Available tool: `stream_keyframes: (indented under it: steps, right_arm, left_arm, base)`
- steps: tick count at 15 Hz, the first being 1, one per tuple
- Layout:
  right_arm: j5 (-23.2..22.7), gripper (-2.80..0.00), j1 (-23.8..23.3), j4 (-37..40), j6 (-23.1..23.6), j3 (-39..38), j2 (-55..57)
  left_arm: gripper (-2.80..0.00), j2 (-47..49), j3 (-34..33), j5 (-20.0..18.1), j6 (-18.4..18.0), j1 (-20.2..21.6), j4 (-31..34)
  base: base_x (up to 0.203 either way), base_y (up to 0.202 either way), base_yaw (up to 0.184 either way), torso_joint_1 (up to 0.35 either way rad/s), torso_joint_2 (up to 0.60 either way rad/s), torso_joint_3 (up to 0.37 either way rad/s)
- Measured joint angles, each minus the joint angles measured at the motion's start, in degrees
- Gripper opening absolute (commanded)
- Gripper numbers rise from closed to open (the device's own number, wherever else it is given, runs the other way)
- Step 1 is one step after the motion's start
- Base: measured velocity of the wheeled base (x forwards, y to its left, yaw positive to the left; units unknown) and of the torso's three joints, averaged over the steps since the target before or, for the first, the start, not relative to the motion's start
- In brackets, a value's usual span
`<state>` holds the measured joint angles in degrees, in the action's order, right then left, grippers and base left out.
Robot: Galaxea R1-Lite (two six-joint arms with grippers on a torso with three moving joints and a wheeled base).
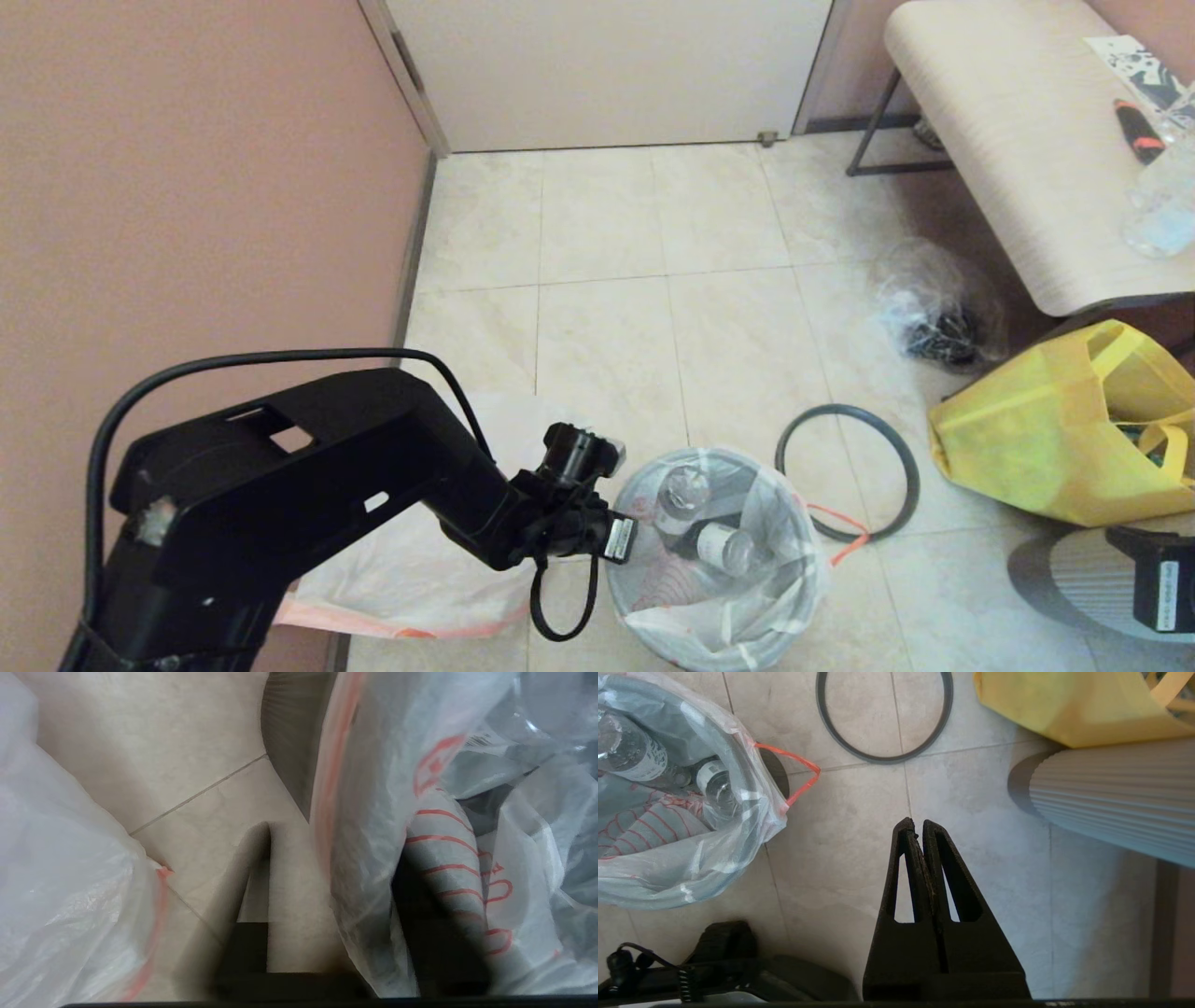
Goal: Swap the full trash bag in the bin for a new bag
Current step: Place the trash bag on the floor
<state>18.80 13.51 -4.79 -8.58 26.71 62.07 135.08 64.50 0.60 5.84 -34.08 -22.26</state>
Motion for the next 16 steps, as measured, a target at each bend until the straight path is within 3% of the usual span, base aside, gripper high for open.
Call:
stream_keyframes:
  steps: [10, 11, 12, 16]
  right_arm:
    - [0.02, -2.8, 5.06, -7.88, -5.94, 0.11, 12.85]
    - [0.07, -0.93, 5.79, -10.21, -6.19, 0.21, 16.04]
    - [0.07, 0.0, 6.59, -12.49, -6.41, 0.24, 19.38]
    - [0.16, 0.0, 8.99, -24.9, -5.95, 1.52, 35.86]
  left_arm:
    - [-2.8, -3.86, -0.78, 0.09, 6.97, 0.74, -1.03]
    - [-2.8, -3.8, -0.85, 0.22, 7.02, 0.96, -2.26]
    - [-2.8, -3.47, -0.85, 0.33, 7.02, 1.16, -3.19]
    - [-2.8, -1.77, -0.62, 0.37, 7.0, 2.58, -3.88]
  base:
    - [0.0, 0.0, 0.0, 0.0, 0.0, 0.0]
    - [0.0, 0.0, 0.0, 0.0, 0.0, 0.0]
    - [0.0, 0.0, 0.0, 0.0, 0.0, 0.0]
    - [0.0, 0.0, 0.0, 0.0, 0.0, 0.0]
